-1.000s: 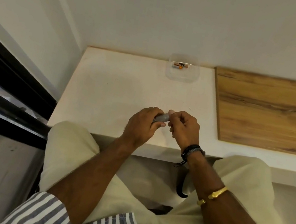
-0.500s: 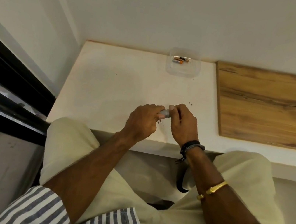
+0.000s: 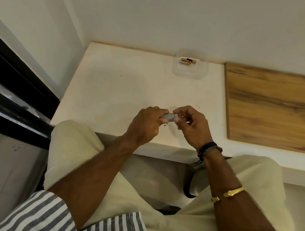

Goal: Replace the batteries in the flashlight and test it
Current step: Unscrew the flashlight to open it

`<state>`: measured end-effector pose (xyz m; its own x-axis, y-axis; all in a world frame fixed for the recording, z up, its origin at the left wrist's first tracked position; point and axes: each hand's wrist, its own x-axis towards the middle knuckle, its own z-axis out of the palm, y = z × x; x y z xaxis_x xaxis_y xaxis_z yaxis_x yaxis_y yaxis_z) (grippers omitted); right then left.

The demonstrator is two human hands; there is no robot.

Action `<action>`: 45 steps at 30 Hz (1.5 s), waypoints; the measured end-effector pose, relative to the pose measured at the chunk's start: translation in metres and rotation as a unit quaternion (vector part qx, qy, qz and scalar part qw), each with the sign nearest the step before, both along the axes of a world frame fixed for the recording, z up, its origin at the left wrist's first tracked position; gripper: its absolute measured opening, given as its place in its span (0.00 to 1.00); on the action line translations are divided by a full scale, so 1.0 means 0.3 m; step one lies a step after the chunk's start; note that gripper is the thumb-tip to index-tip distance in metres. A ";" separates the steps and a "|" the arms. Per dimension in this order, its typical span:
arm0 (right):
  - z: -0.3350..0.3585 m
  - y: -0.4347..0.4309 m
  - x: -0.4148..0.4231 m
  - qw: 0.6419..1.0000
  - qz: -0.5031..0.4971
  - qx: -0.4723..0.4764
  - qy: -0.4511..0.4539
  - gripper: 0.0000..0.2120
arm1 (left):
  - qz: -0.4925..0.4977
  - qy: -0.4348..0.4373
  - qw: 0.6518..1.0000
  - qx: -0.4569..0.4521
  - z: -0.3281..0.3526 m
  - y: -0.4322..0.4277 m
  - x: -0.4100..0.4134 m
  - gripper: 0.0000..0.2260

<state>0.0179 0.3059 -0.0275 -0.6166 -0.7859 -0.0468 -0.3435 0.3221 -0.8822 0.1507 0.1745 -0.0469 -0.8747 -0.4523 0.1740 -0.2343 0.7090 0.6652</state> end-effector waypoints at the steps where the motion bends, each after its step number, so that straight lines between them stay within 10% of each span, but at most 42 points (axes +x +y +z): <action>1: -0.002 0.003 -0.004 1.000 0.015 -0.004 -0.002 0.09 | 0.007 -0.002 1.000 0.001 -0.002 -0.003 0.000 0.12; 45: -0.027 0.010 -0.022 0.998 -0.008 -0.037 -0.041 0.11 | -0.004 -0.008 1.000 -0.017 -0.006 -0.008 0.005 0.12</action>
<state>0.0112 0.3090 -0.0355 -0.6252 -0.7795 -0.0396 -0.2638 0.2588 -0.9292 0.1522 0.1720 -0.0486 -0.8807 -0.4400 0.1753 -0.2391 0.7326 0.6372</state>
